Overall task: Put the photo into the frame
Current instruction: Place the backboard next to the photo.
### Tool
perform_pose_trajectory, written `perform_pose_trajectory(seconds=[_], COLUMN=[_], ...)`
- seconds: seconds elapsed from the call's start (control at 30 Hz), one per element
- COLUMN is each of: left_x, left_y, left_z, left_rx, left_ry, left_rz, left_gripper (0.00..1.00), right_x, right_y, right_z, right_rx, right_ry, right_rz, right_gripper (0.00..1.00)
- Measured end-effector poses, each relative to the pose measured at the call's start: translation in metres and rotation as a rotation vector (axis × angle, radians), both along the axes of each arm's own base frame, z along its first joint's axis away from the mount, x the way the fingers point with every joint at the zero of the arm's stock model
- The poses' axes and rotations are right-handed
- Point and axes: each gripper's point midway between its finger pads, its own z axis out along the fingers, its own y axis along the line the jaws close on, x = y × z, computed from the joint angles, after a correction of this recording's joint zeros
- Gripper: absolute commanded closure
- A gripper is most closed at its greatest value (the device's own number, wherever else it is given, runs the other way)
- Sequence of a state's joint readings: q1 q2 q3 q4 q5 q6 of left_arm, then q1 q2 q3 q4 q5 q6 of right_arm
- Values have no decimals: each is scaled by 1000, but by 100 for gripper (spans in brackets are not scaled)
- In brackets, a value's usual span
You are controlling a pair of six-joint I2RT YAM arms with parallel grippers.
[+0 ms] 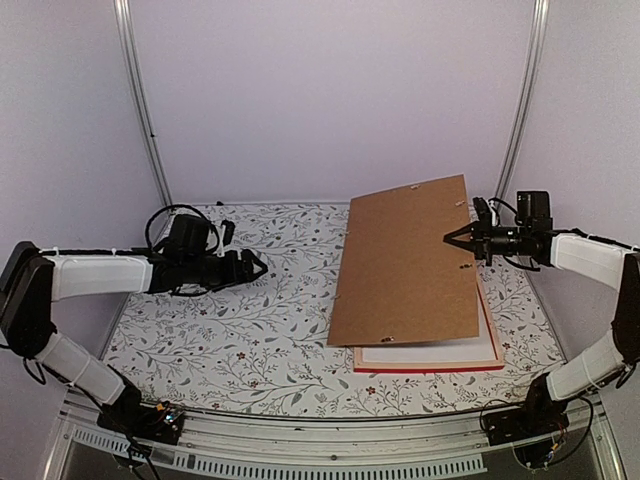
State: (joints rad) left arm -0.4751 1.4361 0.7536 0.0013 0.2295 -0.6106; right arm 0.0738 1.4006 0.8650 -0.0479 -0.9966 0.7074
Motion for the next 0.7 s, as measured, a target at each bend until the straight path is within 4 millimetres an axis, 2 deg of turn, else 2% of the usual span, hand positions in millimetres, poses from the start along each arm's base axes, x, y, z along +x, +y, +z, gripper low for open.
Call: perform_pose_trajectory(seconds=[0.17,0.4,0.7], left_x=[-3,-6,-6], left_y=[-24,-49,-69], left_z=[-12,-20,-19], left_rx=[5,0,-9], left_ry=[19,28,19], left_rz=[-59,-115,-159], left_gripper=[11,11,11], right_x=[-4,-14,-18], right_y=[-25,-54,-56], right_z=[-6,-13,-31], right_rx=[10,29,39], right_ry=[32,49,81], right_rz=[-19,-20,20], right_gripper=[100,100,100])
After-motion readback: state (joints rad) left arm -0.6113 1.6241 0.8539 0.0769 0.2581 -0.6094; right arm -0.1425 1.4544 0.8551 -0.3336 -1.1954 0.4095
